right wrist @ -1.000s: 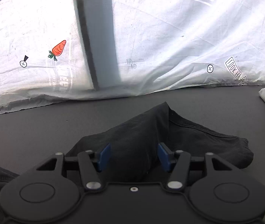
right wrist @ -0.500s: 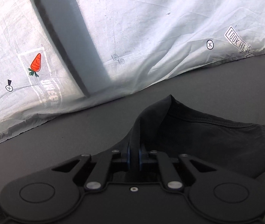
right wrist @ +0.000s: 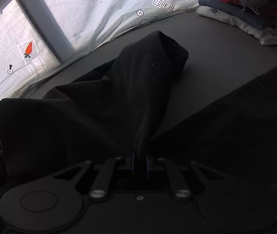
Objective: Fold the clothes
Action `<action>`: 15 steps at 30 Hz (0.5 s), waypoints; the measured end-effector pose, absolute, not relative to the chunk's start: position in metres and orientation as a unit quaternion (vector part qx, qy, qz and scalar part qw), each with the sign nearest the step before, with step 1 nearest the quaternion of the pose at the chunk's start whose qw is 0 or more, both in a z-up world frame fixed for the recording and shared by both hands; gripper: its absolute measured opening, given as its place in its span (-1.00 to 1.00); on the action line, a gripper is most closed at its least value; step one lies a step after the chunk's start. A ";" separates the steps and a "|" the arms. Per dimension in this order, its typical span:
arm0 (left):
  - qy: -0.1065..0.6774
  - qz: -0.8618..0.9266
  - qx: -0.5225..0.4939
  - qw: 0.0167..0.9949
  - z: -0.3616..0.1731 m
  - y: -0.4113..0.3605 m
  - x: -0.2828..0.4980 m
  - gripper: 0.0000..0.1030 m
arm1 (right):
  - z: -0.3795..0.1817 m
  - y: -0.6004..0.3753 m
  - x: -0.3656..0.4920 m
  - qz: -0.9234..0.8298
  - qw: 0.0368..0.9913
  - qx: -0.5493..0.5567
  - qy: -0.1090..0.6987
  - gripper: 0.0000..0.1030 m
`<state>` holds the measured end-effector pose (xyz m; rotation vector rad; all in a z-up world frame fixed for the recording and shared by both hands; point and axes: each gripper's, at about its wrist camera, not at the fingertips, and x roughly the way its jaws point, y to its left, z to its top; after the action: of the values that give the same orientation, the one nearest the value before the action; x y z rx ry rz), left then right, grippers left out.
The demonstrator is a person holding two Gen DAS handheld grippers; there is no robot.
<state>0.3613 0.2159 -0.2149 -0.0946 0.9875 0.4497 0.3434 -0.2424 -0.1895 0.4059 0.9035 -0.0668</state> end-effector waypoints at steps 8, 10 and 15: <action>0.449 0.205 -0.039 0.869 -0.216 0.215 0.354 1.00 | -0.143 -0.230 0.373 -0.138 0.913 0.119 0.365 -0.25; 0.446 0.207 -0.038 0.870 -0.216 0.214 0.354 1.00 | -0.131 -0.227 0.385 -0.132 0.924 0.096 0.346 -0.18; 0.446 0.207 -0.037 0.870 -0.215 0.214 0.353 1.00 | -0.113 -0.202 0.439 -0.057 0.935 0.111 0.331 -0.11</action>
<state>0.3531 0.2138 -0.2154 -0.0781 0.9323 0.4329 0.4394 -0.2020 -0.1135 0.2260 0.6762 -0.1172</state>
